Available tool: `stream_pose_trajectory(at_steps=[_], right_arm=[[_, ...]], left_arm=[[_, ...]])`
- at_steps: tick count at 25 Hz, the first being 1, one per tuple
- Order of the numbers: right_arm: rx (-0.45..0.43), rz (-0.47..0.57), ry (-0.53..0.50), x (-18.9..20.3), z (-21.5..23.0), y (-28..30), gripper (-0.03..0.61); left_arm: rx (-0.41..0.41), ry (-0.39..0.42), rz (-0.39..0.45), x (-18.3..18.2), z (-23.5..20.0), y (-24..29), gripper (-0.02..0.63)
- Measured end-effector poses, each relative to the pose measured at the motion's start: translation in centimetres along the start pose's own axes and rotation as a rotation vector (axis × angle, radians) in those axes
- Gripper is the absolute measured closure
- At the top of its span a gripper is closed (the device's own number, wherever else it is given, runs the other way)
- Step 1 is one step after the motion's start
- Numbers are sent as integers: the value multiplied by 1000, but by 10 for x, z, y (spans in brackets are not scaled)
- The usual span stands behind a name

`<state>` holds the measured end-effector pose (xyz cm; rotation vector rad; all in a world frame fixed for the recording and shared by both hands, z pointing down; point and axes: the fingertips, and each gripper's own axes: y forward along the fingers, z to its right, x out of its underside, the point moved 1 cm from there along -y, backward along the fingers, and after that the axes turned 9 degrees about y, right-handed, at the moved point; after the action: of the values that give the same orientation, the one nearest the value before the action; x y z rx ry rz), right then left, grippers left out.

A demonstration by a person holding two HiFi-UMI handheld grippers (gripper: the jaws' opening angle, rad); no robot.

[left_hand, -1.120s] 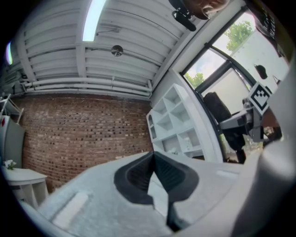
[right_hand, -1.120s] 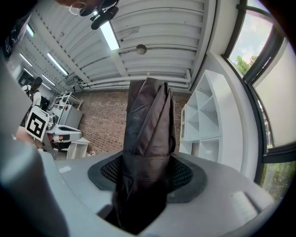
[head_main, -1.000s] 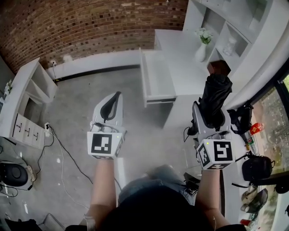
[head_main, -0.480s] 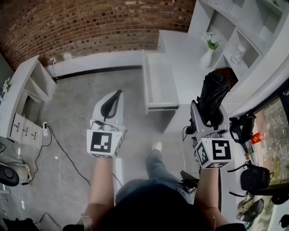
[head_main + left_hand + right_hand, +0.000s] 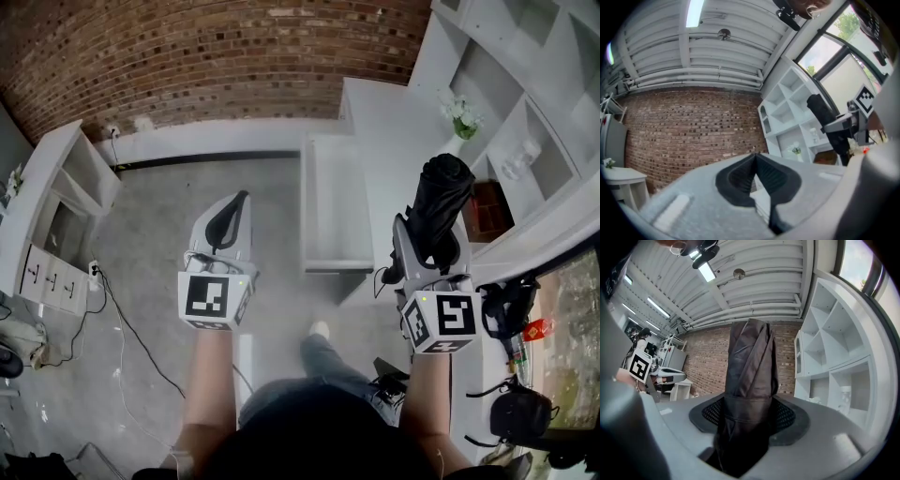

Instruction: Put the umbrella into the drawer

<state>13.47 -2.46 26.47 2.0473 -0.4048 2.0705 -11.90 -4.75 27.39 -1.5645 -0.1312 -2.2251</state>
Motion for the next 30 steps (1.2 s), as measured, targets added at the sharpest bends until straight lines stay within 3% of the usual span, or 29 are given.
stream_pose_trajectory(at_steps=[15,30], right_arm=[[-57,-92,82,41,89,161,324],[-77,-229,237,102,89,216,324]], left_arm=[[-49,-14,-101,60,-22,156,614],[-35,-75,-209,117,-30,181,614]])
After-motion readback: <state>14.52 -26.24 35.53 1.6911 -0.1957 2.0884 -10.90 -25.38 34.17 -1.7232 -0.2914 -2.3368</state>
